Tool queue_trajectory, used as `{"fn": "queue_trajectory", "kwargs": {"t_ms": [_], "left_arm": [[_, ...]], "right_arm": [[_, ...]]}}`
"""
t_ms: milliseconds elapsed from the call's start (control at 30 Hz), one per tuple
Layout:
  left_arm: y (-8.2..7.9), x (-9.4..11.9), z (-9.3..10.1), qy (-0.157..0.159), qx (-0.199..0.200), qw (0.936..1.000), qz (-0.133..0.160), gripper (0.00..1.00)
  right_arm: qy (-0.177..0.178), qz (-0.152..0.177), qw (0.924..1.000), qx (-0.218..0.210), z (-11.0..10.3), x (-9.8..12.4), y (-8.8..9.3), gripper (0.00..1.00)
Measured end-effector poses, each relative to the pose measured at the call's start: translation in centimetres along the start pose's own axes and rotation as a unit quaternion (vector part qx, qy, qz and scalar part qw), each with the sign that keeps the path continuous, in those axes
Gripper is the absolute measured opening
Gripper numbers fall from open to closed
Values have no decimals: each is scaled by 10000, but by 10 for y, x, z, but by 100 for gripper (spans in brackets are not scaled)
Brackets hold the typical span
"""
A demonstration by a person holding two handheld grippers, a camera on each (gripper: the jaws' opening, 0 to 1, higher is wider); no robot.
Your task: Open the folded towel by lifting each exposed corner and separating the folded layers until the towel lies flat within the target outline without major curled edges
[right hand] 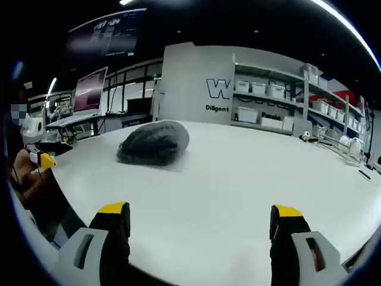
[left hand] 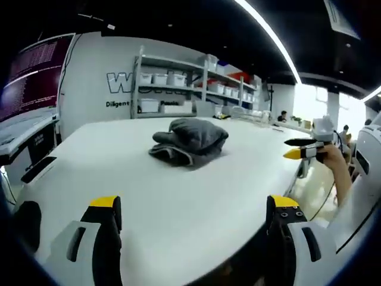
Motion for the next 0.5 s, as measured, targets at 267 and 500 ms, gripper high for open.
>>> {"fn": "queue_trajectory", "kwargs": {"t_ms": [267, 500], "left_arm": [[3, -1, 0, -20, -32, 9999, -127, 99], [2, -1, 0, -79, -34, 9998, -189, 99]], "right_arm": [[-59, -39, 10000, 28, -2, -4, -1, 100], [-166, -48, 9998, 95, -3, -9, -2, 100]]}}
Point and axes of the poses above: the point that each gripper's makers call its tool centre point, and the gripper's own axes: x roughly backward along the fingers, z roughly to its right, y roughly out of its underside, the point moved 7 cm from there along x, roughly backward along the fingers, and after that the axes turned 7 degrees about -z, right-handed, at the moved point
